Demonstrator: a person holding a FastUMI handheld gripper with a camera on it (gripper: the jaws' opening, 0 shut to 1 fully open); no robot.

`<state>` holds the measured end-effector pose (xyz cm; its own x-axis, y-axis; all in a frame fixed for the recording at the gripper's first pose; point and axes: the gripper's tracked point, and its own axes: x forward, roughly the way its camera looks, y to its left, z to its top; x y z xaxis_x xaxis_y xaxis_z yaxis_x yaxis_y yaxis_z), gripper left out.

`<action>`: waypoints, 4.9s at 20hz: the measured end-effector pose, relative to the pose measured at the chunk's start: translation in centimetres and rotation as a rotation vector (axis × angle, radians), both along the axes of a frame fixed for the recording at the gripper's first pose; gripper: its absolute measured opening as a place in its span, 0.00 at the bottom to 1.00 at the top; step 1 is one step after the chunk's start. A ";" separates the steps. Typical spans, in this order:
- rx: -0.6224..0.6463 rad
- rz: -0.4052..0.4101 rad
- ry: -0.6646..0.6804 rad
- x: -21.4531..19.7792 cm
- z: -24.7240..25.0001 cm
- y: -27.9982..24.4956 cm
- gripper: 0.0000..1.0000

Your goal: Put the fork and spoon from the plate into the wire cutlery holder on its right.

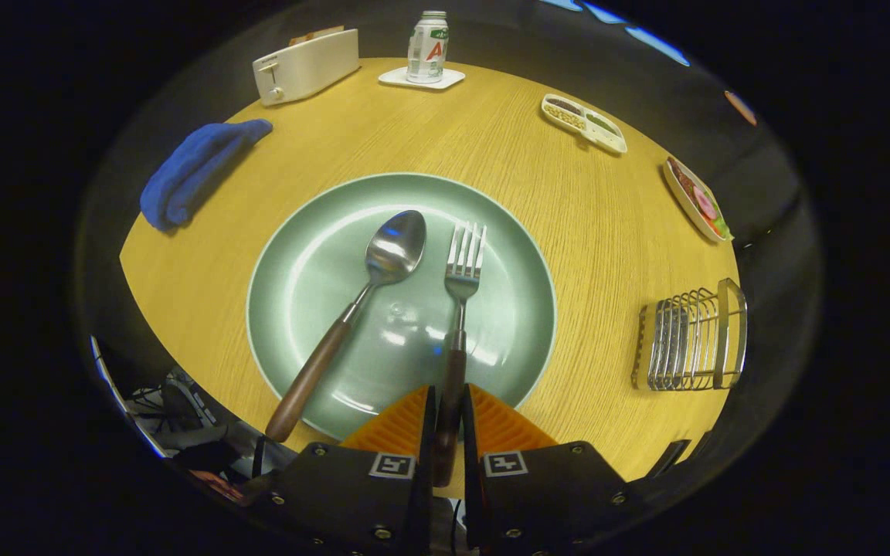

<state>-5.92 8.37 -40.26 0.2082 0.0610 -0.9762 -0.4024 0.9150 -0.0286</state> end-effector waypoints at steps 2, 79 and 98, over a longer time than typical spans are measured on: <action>0.015 -0.005 0.020 -0.3 -0.3 -0.3 0.18; 0.051 0.007 0.263 6.6 15.3 -17.9 0.34; 0.185 0.084 0.314 0.8 9.8 -1.9 0.34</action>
